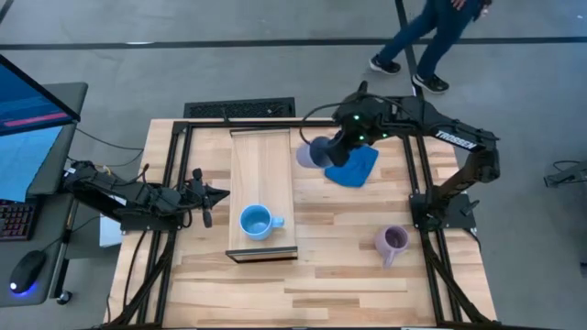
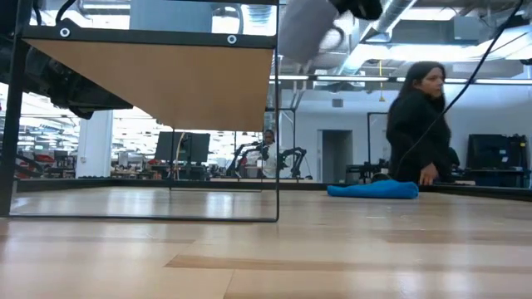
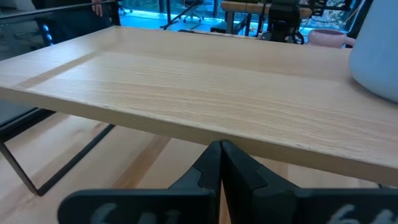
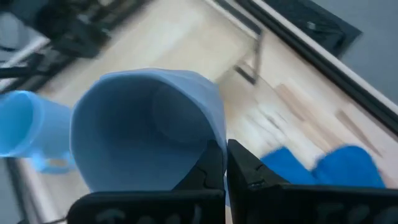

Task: Stack small to large cups/mugs on shelf
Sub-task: Put the blue mug on the shelf

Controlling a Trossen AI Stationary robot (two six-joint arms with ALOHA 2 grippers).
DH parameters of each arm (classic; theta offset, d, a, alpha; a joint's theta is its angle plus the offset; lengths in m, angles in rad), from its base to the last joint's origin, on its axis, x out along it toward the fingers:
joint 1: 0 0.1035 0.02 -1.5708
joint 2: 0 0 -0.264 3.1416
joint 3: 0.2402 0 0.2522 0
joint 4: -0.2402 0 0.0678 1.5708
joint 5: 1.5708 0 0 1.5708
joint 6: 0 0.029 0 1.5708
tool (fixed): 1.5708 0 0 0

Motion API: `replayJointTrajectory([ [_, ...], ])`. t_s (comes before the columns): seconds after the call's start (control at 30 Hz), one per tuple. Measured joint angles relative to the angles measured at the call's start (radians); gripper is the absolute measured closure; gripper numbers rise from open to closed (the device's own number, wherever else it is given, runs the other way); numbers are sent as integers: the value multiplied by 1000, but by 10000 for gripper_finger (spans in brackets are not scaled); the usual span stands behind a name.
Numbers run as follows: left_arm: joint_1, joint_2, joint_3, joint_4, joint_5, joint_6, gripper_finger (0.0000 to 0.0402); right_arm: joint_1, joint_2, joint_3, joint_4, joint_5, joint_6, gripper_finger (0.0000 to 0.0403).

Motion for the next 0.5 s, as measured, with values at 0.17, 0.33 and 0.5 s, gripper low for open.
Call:
replayJointTrajectory([
  [0.17, 0, 0, 0, 0, 3, -29, 401, 40, 90, 195, -100, -2, 7, 393],
  [0.33, 0, 0, 0, 0, 5, -45, 401, 51, 230, 400, -246, 0, 8, 393],
  [0.5, 0, 0, 0, 1, 6, -46, 401, 50, 334, 509, -272, -41, 8, 394],
])
